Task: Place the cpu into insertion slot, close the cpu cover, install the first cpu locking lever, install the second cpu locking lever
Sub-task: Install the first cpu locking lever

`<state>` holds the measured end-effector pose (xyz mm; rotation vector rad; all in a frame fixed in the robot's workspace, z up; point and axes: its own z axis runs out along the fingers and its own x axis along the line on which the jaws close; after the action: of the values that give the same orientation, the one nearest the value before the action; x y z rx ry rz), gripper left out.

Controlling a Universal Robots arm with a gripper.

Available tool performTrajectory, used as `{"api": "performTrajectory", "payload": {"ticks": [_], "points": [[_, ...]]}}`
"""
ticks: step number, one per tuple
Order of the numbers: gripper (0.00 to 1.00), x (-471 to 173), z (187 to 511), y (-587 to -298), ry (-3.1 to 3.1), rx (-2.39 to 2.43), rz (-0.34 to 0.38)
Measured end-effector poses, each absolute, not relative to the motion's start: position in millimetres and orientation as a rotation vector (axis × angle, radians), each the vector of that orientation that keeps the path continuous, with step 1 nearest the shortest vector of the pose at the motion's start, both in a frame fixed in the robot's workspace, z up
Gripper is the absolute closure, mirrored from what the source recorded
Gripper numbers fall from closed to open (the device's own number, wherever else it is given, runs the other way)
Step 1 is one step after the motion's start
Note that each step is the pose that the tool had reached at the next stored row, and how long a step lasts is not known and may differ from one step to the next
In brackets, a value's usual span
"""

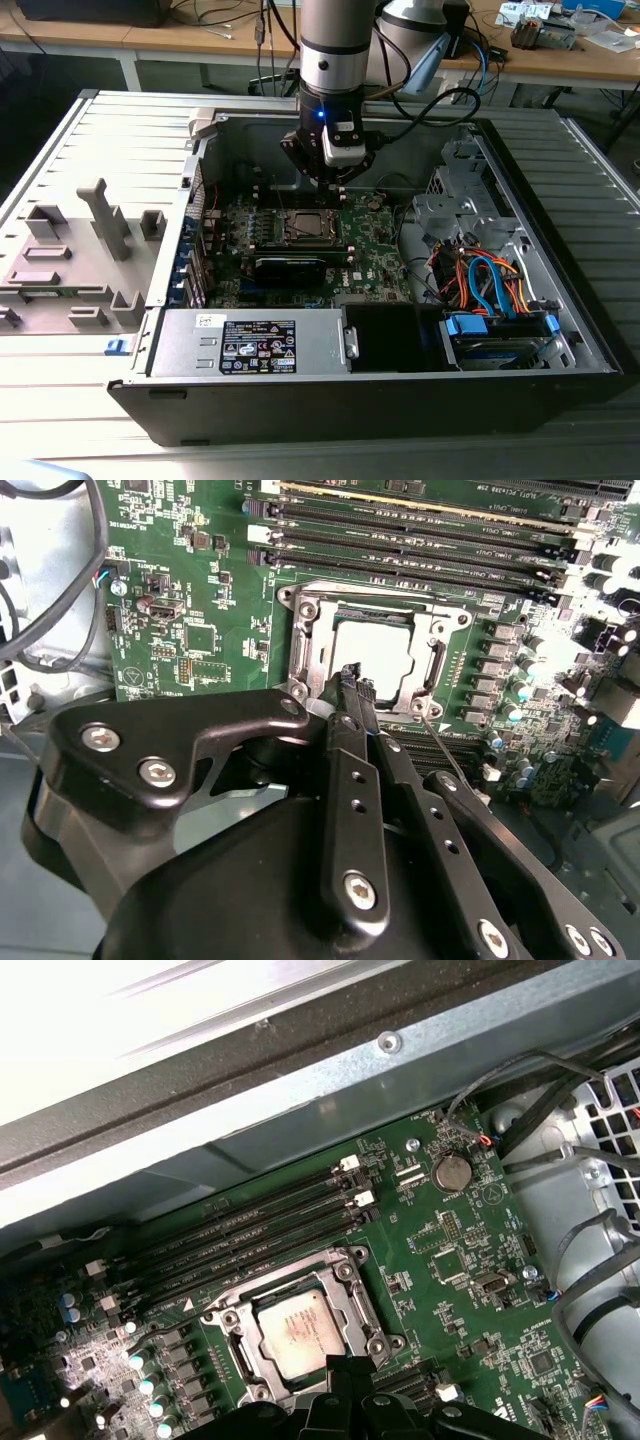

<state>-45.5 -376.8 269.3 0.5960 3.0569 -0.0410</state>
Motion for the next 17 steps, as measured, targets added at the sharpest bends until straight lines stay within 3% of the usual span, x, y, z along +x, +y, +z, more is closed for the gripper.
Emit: {"api": "performTrajectory", "payload": {"ticks": [17], "points": [[0.89,-45.5,269.3,-376.8,3.059,0.582,-0.041]]}}
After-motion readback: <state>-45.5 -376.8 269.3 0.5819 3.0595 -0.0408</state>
